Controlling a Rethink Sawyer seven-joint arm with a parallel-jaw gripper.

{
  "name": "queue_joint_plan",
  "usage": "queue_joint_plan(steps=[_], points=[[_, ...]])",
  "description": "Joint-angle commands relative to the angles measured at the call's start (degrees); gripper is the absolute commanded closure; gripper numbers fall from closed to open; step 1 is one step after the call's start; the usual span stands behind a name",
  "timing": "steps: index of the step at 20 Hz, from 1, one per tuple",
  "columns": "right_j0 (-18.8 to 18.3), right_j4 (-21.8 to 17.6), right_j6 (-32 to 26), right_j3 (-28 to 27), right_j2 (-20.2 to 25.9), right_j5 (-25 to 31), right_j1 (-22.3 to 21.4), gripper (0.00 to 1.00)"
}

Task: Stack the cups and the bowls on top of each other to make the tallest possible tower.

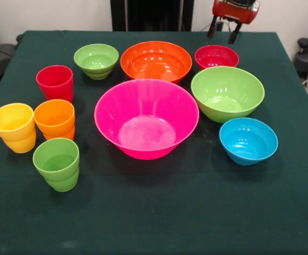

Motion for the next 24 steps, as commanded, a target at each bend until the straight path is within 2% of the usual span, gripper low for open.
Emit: queue_joint_plan(steps=[1,24], points=[[0.59,0.51,7.76,-4.78,2.51,-1.12,1.47,0.0],[-1.7,-0.42,7.08,-4.64,4.49,-4.7,2.97,0.0]])
